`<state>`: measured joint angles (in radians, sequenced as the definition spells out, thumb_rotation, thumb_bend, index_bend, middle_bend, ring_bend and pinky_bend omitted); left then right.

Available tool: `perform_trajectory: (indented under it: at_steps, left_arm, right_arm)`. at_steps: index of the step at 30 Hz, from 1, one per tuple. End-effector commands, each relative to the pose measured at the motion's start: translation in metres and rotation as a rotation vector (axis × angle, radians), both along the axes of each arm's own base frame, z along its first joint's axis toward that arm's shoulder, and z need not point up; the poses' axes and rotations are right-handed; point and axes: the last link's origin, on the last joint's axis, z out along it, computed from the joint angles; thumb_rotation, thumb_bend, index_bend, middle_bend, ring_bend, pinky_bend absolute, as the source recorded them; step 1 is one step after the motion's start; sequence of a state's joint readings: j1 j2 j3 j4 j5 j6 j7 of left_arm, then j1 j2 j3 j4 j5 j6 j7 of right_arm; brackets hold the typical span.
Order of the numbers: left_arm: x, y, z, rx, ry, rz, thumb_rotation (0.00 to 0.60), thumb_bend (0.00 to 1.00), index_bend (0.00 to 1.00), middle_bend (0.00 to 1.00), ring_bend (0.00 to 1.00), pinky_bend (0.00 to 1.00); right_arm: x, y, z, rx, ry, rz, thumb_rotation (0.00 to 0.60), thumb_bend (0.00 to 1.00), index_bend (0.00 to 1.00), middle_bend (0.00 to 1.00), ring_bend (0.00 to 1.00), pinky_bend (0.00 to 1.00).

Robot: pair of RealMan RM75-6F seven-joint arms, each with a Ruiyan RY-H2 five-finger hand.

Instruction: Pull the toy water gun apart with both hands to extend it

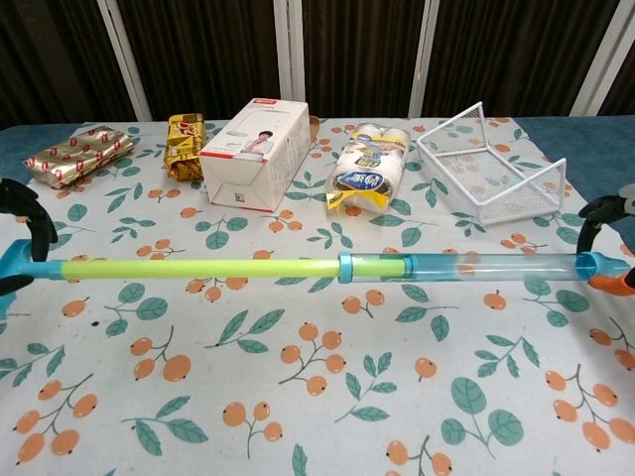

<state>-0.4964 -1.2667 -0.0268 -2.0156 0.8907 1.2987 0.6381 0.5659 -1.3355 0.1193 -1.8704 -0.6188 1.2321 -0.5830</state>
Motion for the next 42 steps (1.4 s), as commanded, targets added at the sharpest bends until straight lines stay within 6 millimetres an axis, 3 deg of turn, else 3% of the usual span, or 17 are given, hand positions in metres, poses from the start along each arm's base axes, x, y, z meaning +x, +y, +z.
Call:
perform_trajectory:
  at_steps: [1, 28, 32, 34, 36, 38, 39, 42]
  left_arm:
    - [-0.001, 0.002, 0.003, 0.007, -0.001, -0.001, 0.6, 0.52, 0.6, 0.27, 0.06, 0.12]
    - [-0.016, 0.002, 0.011, 0.002, 0.046, 0.004, 0.6, 0.52, 0.6, 0.26, 0.06, 0.12]
    - [-0.017, 0.002, 0.011, 0.003, 0.047, 0.003, 0.6, 0.51, 0.56, 0.25, 0.06, 0.12]
    - [-0.017, 0.002, 0.01, 0.002, 0.044, 0.003, 0.6, 0.44, 0.48, 0.21, 0.06, 0.11]
    - [-0.017, 0.002, 0.009, 0.001, 0.037, 0.001, 0.6, 0.33, 0.38, 0.15, 0.04, 0.09]
    - [-0.017, 0.002, 0.008, -0.004, 0.035, 0.001, 0.6, 0.26, 0.29, 0.11, 0.02, 0.08]
    - [-0.017, 0.002, 0.008, -0.005, 0.035, 0.0, 0.6, 0.23, 0.25, 0.1, 0.02, 0.07]
    - [-0.016, 0.002, 0.009, 0.001, 0.024, -0.004, 0.6, 0.19, 0.18, 0.09, 0.01, 0.07]
  right_arm:
    - [0.001, 0.0, 0.001, -0.001, 0.005, 0.0, 0.6, 0.42, 0.57, 0.11, 0.0, 0.0]
    - [-0.011, -0.007, 0.017, -0.04, 0.017, -0.039, 0.6, 0.42, 0.57, 0.11, 0.0, 0.0]
    - [-0.013, -0.007, 0.018, -0.043, 0.016, -0.041, 0.6, 0.42, 0.57, 0.11, 0.0, 0.0]
    - [-0.013, -0.006, 0.018, -0.039, 0.017, -0.042, 0.6, 0.42, 0.52, 0.11, 0.0, 0.0]
    - [-0.014, -0.004, 0.017, -0.023, 0.012, -0.045, 0.6, 0.42, 0.25, 0.06, 0.0, 0.0]
    - [-0.014, -0.004, 0.018, -0.013, 0.012, -0.044, 0.6, 0.42, 0.05, 0.01, 0.0, 0.0]
    - [-0.015, -0.004, 0.018, -0.012, 0.013, -0.043, 0.6, 0.42, 0.0, 0.0, 0.0, 0.0]
    - [-0.016, -0.003, 0.02, -0.011, 0.012, -0.044, 0.6, 0.42, 0.0, 0.0, 0.0, 0.0]
